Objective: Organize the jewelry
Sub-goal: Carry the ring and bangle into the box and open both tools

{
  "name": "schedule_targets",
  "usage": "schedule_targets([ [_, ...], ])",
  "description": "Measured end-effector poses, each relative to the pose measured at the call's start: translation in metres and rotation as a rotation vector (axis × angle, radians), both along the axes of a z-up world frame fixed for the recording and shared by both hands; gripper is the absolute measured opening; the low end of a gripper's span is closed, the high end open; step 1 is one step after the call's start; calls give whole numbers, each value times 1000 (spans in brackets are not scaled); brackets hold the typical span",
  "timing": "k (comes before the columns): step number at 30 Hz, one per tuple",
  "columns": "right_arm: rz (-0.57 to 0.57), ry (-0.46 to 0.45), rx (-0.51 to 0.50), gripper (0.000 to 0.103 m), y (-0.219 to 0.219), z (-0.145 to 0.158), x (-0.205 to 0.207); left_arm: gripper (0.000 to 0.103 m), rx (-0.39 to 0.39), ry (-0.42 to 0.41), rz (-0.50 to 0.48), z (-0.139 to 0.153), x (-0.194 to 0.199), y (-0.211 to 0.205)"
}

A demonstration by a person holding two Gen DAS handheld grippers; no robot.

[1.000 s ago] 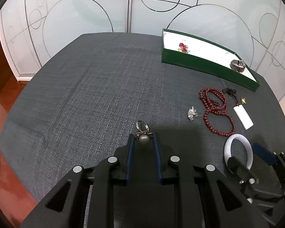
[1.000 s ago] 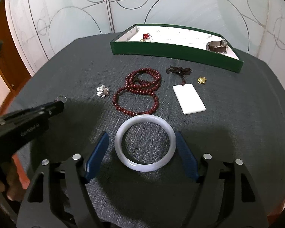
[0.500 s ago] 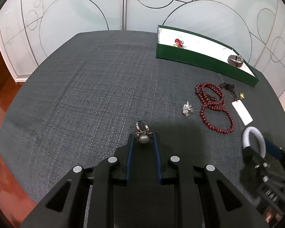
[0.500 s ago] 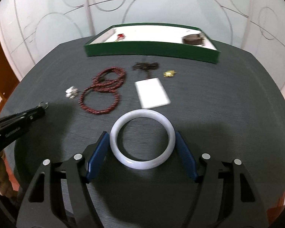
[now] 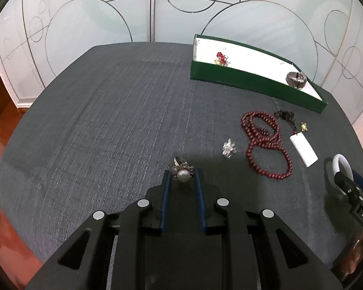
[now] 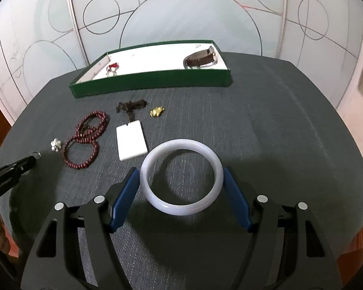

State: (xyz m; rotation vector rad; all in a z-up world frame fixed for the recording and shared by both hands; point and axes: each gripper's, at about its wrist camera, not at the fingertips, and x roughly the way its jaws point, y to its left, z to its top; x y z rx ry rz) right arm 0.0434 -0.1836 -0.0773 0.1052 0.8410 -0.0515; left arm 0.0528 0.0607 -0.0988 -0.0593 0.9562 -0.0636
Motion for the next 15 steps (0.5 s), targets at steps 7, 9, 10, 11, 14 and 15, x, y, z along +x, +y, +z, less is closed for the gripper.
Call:
schedule_targets([
  [7,8,-43,-1,70,0,17,10,16,-10,-29,-31,14,13,-16],
  [9,7,-47,3,70,-2,19,13,16,-11,-32,-38,14,14,-19],
  [10,6,-48,3,70,-3,19,14,16,-12,-28,-41,13,16,-20],
  [11,6,-49,3,70,-3,20,15,16,-10,-25,-40,12,16,-21],
  [14,7,-44,7,70,-4,17,15,16,-9,-7,-37,5,15,-20],
  [15,7,-42,8,70,-4,15,15,16,-9,-4,-35,4,15,-19],
])
